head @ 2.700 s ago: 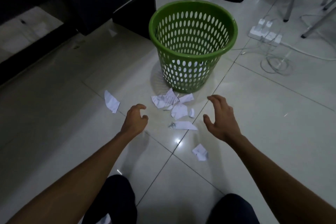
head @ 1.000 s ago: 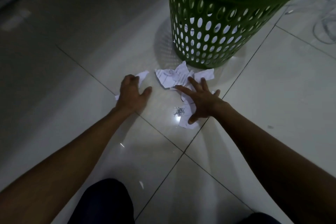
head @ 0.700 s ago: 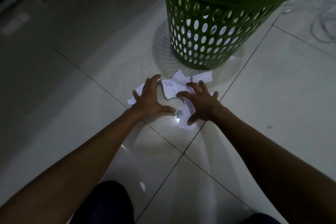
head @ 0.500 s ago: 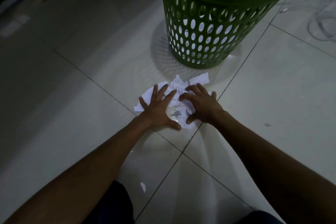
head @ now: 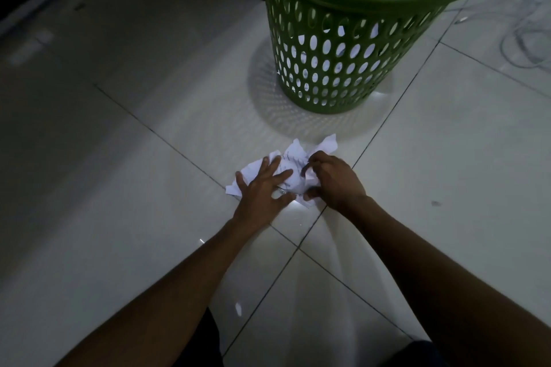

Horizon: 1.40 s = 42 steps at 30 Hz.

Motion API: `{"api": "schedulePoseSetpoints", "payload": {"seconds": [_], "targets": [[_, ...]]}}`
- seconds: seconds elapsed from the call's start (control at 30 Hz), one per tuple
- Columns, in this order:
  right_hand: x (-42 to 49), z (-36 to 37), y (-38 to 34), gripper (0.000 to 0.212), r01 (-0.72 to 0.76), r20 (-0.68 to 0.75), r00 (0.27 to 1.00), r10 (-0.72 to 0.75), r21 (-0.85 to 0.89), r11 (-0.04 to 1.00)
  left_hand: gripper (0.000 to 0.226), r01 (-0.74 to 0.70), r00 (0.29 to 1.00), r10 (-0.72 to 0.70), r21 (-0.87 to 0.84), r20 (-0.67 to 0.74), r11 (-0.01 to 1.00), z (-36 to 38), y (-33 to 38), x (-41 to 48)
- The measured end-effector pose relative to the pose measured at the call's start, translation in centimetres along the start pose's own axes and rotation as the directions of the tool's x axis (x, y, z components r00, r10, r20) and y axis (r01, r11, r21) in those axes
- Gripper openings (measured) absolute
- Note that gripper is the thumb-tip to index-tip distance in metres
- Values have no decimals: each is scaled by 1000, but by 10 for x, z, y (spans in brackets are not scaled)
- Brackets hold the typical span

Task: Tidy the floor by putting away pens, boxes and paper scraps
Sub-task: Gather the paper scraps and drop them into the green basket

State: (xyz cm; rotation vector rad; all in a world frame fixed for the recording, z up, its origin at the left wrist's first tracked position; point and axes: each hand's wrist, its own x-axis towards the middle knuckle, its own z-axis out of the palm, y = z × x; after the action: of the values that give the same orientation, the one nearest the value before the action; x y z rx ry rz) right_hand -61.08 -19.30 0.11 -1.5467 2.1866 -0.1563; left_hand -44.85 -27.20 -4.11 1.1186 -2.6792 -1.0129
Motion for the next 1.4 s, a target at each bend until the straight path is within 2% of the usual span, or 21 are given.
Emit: {"api": "schedulePoseSetpoints", "payload": {"seconds": [0.17,0.3,0.4,0.47,0.57,0.63,0.73,0.87,0.97,1.03,1.17,1.3,1.37,1.4], "targets": [[-7,8,-2,28,-13,-63,998,21,130,991,38,-35,991,34,-6,-126,999,6,5,-8],[-10,8,-1,25,1,-113,993,19,175,985,32,-68,984,92,156,-155,985,12,15,-17],[-13,7,-3,20,86,-196,979,-48,190,978,45,-86,965,148,267,-218,960,12,20,-17],[-12,9,-2,31,77,-179,983,-43,189,979,56,-62,953,161,358,-255,932,8,23,-17],[-5,9,1,69,26,-109,994,-1,229,973,54,-49,942,173,395,-286,918,3,29,-17],[1,7,1,84,38,-51,998,-30,157,987,45,-41,961,123,312,-247,949,5,28,-15],[6,7,-1,65,106,47,993,-106,1,994,42,-29,981,65,194,-181,981,3,22,-13],[3,15,-5,48,61,56,996,-68,127,990,33,-90,982,103,88,-161,992,0,16,-11],[2,14,-11,31,35,22,999,-41,216,976,52,-91,978,77,-67,-196,994,-8,21,-11],[2,12,-16,22,3,11,1000,-6,232,973,51,-86,985,58,-173,-164,981,-15,26,-12],[6,8,-22,28,-97,100,992,75,235,967,35,-85,988,55,-209,-143,974,-30,32,-11],[3,2,-29,27,-118,147,985,88,213,970,63,-32,996,8,-262,-92,965,-41,38,-15],[1,-3,-32,28,-121,162,983,87,208,971,62,-28,997,7,-271,-78,962,-46,38,-17],[0,-7,-34,28,-122,173,981,87,202,972,54,-30,997,9,-260,-82,965,-50,39,-17]]}}
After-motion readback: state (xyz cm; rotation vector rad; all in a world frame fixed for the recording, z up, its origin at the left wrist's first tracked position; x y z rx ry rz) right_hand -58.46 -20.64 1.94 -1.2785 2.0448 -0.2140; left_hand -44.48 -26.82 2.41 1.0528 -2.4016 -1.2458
